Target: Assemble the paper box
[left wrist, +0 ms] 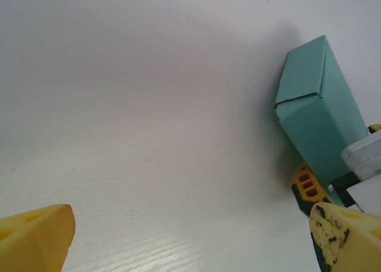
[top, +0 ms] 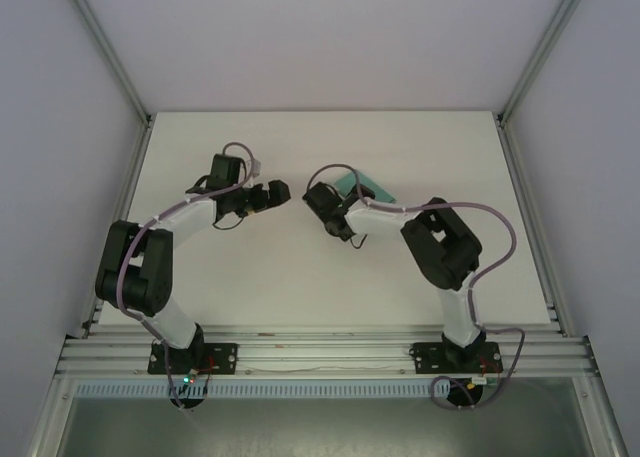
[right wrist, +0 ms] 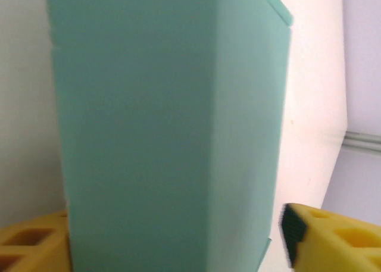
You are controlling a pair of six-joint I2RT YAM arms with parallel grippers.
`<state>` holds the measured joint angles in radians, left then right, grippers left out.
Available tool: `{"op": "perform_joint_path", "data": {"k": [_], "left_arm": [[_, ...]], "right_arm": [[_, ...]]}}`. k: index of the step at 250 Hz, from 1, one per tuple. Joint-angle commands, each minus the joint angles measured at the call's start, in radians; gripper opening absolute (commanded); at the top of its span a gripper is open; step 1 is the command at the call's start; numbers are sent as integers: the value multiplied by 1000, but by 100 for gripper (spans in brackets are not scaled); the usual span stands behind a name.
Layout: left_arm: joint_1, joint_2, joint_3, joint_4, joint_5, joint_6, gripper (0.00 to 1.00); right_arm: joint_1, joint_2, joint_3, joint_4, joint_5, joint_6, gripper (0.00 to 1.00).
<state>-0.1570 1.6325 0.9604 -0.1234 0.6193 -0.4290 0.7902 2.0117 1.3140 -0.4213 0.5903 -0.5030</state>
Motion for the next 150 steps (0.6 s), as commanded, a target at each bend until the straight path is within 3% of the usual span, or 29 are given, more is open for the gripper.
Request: {"op": "perform_joint_path", "data": {"k": [1,39,69,88,113,150], "left_arm": [[-3,-37,-20,-19,-26,-5,100],[-3,-29,-28,-5,-10,0,100],[-11,-24,-58,101,92,-21,100],[-48,-8,-68,192,167,-50,100],[-139,40,-29,230,153,-87,100],[-235,165,39,317,192,-194,99]], "right_arm": [[20,-26,41,-91,-69,65,87],[34,-147,1,-120,-275,112,97],[6,-269,-34,-75,-325,210,100],[-82,-315,-15,-104,-413,326,100],[-249,-313,13,-148,-616,456,100],[-406,-224,55,-176,-789,521,99]]}}
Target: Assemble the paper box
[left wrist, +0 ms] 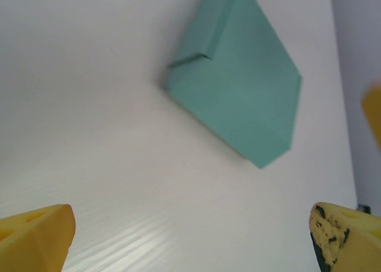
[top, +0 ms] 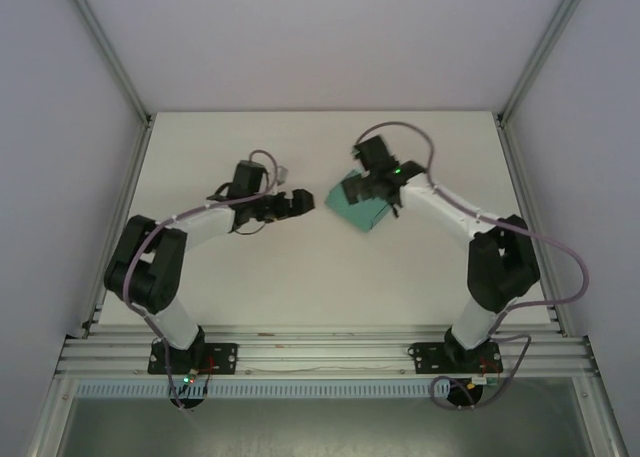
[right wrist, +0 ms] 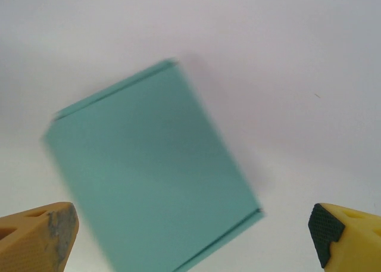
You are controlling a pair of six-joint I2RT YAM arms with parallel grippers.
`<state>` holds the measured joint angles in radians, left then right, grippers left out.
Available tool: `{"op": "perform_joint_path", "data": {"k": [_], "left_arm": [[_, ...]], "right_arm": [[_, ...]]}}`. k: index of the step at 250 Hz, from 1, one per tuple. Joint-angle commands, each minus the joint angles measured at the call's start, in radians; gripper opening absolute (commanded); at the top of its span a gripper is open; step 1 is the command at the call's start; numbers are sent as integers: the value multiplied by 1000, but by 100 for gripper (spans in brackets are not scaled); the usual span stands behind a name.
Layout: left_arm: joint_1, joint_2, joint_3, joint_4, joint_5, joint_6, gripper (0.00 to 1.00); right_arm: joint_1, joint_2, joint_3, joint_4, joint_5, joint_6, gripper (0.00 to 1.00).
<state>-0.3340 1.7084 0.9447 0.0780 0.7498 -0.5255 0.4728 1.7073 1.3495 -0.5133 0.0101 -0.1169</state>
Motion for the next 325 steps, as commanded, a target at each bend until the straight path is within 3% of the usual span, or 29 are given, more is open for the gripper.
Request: {"op": "perform_joint_path", "data": {"k": [1,57,112,144,168,232,278,325], "left_arm": [[-59,92,56,115,61,-99,100],[-117,227,161,153,68,-175,100],[-123,300,244,171,86,-221,96],[-124,315,297,38,66,-170,93],[-122,271,237,-60,17,-120,93],[-115,122,229,-156,-51,-89,93],[-112,217,306,-178,-11,-94,91],[-110,286,317,-176,-38,-93,90]], "right_arm": [[-91,83,22,-83,-212,137,99],[-204,241,92,-74,-375,196,95],[-207,264,66,-54,-487,175,91],[-209,268,38,-61,-480,177,89],[-208,249,16,-63,-481,174,88],[-182,196,-51,-44,-489,191,83],[-126,177,-92,27,-470,315,77],[-85,191,-135,103,-519,402,73]]}}
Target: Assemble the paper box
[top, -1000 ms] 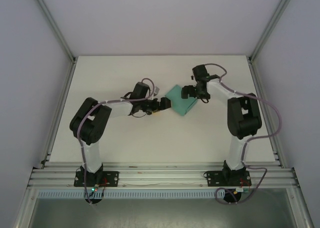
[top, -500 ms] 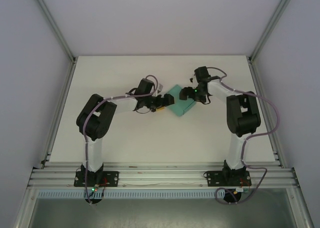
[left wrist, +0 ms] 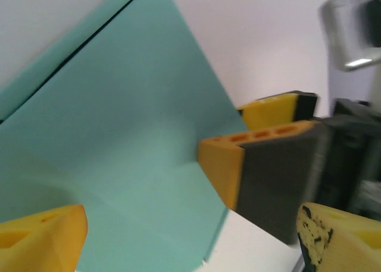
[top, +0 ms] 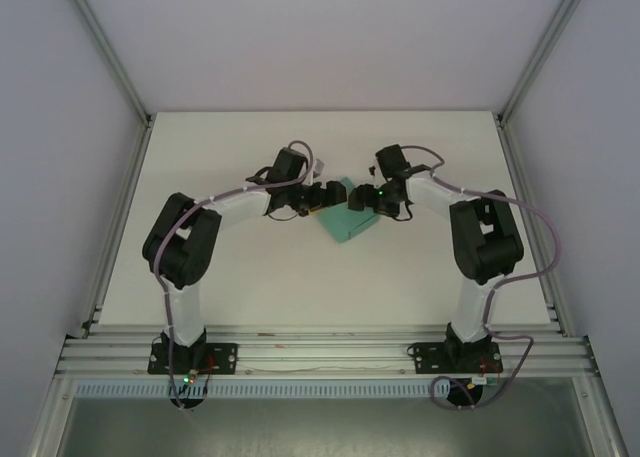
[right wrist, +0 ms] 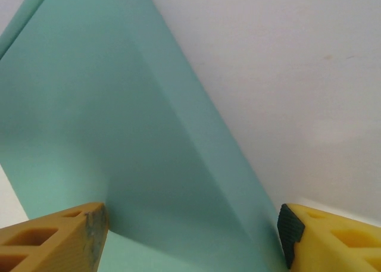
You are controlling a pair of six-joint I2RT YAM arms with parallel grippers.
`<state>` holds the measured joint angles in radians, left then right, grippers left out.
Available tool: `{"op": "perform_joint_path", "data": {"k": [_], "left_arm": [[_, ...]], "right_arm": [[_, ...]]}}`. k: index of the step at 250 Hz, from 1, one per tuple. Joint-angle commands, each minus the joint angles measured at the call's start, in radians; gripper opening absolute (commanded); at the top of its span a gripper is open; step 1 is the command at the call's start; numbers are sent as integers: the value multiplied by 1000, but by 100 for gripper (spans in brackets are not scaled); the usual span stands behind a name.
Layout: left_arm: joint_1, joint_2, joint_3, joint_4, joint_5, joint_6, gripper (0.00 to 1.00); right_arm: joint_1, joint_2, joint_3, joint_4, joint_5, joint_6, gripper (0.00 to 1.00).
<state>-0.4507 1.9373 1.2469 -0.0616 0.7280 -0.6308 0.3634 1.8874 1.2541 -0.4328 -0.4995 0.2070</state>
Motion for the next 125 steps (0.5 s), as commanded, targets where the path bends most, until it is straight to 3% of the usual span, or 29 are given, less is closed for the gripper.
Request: {"op": "perform_joint_path", "data": {"k": [1,64,125], "left_arm": [[6,59,14,-36,-15,11,90],[7,144,70,-35,-24,-7,86],[6,172,37,-111,-70,-32,84]], "right_arm": [[25,11,-39,22,-9,80,73],[45,53,-76,125,-99,167,59],[50,76,-107,214,-174,225,57]]}}
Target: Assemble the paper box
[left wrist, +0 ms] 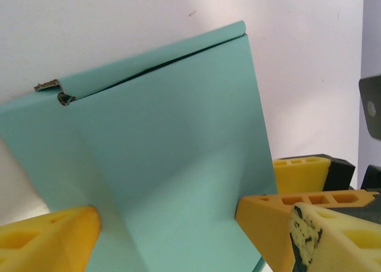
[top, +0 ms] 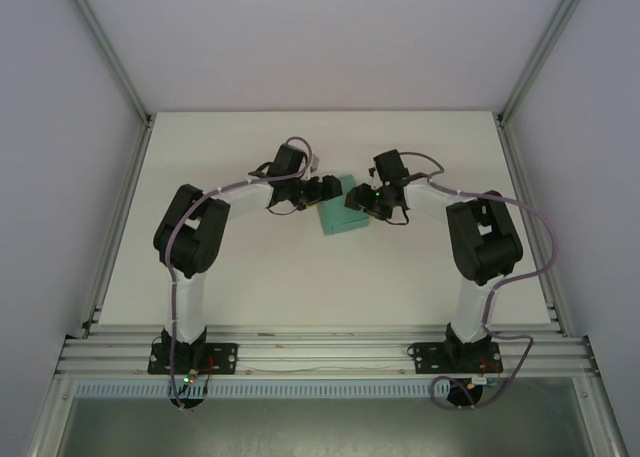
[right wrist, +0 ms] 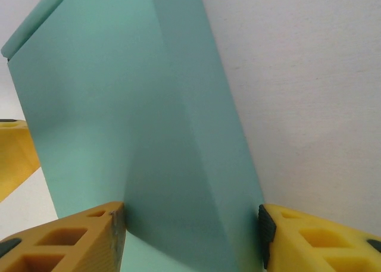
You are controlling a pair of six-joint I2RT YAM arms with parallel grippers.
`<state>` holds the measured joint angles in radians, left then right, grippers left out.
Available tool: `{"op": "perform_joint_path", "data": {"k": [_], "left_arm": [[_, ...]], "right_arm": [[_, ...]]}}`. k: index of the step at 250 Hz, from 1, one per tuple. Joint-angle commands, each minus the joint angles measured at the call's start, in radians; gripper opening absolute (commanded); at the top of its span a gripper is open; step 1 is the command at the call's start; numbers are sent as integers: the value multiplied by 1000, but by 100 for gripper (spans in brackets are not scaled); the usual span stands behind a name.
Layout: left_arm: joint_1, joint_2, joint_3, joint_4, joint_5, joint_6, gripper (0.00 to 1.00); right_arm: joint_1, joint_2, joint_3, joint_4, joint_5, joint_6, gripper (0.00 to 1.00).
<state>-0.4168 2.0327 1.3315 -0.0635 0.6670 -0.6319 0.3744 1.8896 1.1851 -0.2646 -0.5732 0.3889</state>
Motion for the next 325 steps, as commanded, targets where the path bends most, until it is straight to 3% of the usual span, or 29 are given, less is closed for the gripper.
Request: {"op": "perform_joint_path", "data": {"k": [1,75,108,139,152,173,189,256,296,307,314,325], "left_arm": [[-28,78,-47,-109,-7,-31,84],[-58,159,55,-308,-53,-6,78],[-71,182,57,-230,14,-48,64],[-82,190,67,-181,50,-79,59],[-82,194,67,-156,62,-97,49],[-82,206,81,-123,92,-120,25],[-82,213,77,-70,138,-149,0],[-83,184,-4,97,245,-221,0],[-70,155,31,-110,124,-96,0],[-68,141,49,-174,86,-49,11],[-67,130,58,-203,72,-29,25],[-63,112,68,-242,53,2,27]], "right_arm": [[39,74,-37,46,-101,43,57],[40,107,-44,90,-132,71,53],[42,124,-49,116,-147,73,50],[42,152,-44,146,-193,87,46],[44,160,-47,171,-214,96,46],[44,169,-45,202,-232,109,42],[43,175,-47,241,-257,129,38],[44,180,-29,233,-250,126,32],[42,163,-10,82,-123,70,32],[44,155,-16,63,-102,68,32],[42,151,-18,50,-91,70,32],[43,147,-23,31,-66,70,31]]}}
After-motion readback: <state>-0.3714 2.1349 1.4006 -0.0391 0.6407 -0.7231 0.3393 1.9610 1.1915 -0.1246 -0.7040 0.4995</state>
